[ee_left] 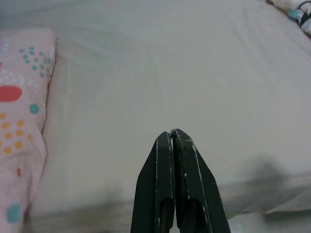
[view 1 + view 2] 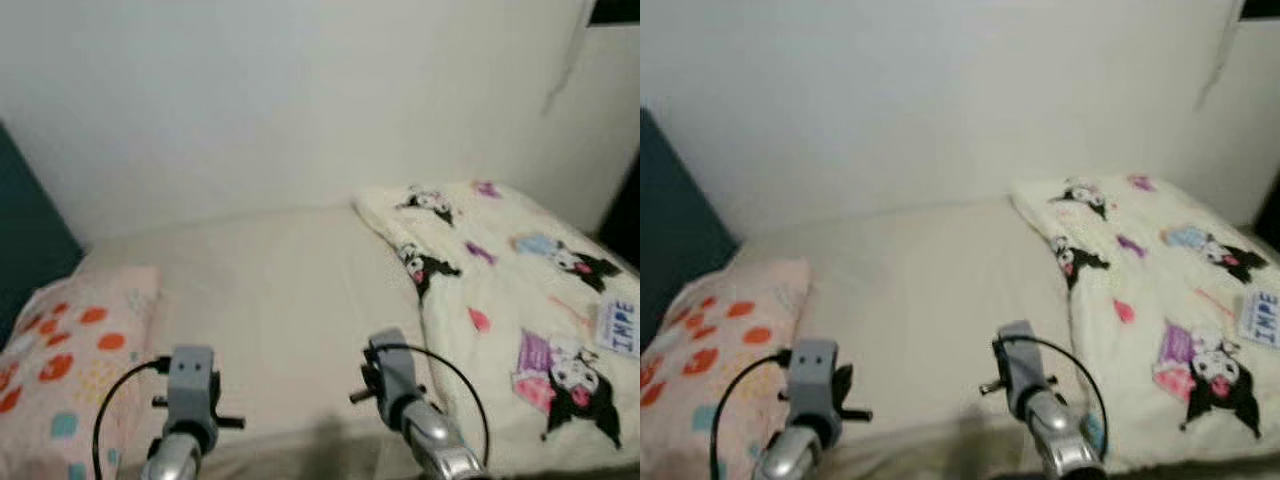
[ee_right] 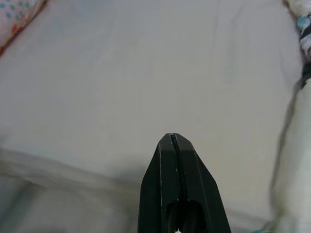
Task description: Clean up the room
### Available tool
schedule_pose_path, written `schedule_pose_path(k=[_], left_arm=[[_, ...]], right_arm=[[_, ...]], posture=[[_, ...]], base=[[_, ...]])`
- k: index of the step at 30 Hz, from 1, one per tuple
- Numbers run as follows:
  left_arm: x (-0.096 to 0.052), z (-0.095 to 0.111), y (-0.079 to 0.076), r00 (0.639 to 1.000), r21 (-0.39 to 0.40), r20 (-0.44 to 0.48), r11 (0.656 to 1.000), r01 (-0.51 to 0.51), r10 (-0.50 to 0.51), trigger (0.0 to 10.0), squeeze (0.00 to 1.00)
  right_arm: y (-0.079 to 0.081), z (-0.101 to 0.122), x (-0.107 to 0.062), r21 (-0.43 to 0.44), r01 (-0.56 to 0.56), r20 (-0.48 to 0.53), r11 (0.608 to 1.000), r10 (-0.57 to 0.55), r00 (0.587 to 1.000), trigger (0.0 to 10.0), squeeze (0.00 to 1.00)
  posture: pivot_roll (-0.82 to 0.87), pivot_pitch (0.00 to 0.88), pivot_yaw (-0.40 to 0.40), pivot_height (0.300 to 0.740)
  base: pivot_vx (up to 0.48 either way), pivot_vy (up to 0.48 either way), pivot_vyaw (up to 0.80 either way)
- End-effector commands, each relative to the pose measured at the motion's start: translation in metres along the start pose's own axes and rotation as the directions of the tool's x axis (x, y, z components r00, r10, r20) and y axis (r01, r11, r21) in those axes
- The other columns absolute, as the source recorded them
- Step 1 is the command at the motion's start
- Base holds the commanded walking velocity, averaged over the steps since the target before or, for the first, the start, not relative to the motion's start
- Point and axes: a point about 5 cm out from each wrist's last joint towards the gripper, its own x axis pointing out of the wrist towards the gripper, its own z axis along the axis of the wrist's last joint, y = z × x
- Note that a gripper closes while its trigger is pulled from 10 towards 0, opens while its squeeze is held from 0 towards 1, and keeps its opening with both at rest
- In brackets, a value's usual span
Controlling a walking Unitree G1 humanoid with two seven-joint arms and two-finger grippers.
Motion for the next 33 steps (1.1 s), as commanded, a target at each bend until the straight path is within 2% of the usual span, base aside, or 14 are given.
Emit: schedule_pose_path(k=[1, 11, 14, 33], left_arm=[[-0.0015, -0.0028, 0.0056, 1.000, 0.020, -0.017, 1.000, -0.013, 0.013, 10.0, 0.00], [-0.0023, -0.0029, 0.0063, 1.000, 0.023, -0.020, 1.000, -0.010, 0.011, 10.0, 0.00], [-0.0027, -0.0031, 0.0061, 1.000, 0.024, -0.021, 1.000, -0.010, 0.010, 10.0, 0.00], [-0.0039, -0.0040, 0.0062, 1.000, 0.022, -0.027, 1.000, -0.012, 0.013, 10.0, 0.00]], right_arm=[[0.0099, 0.0043, 0.0034, 0.010, -0.028, 0.010, 1.000, 0.028, 1.000, 10.0, 0.00], [0.0097, 0.0031, 0.0025, 0.014, -0.026, 0.007, 1.000, 0.026, 1.000, 10.0, 0.00], [0.0075, 0.0025, 0.0021, 0.040, -0.005, 0.007, 0.999, 0.005, 1.000, 10.0, 0.00], [0.0061, 0.0029, 0.0015, 0.033, -0.008, 0.004, 0.999, 0.008, 1.000, 10.0, 0.00]], posture=[[-0.07, 0.000, 0.020, 0.740], [-0.07, 0.000, 0.024, 0.740], [-0.07, 0.000, 0.023, 0.740], [-0.06, 0.000, 0.018, 0.740]], base=[[0.000, -0.480, 0.80], [0.000, -0.480, 0.75], [0.000, -0.480, 0.00], [0.000, -0.480, 0.00]])
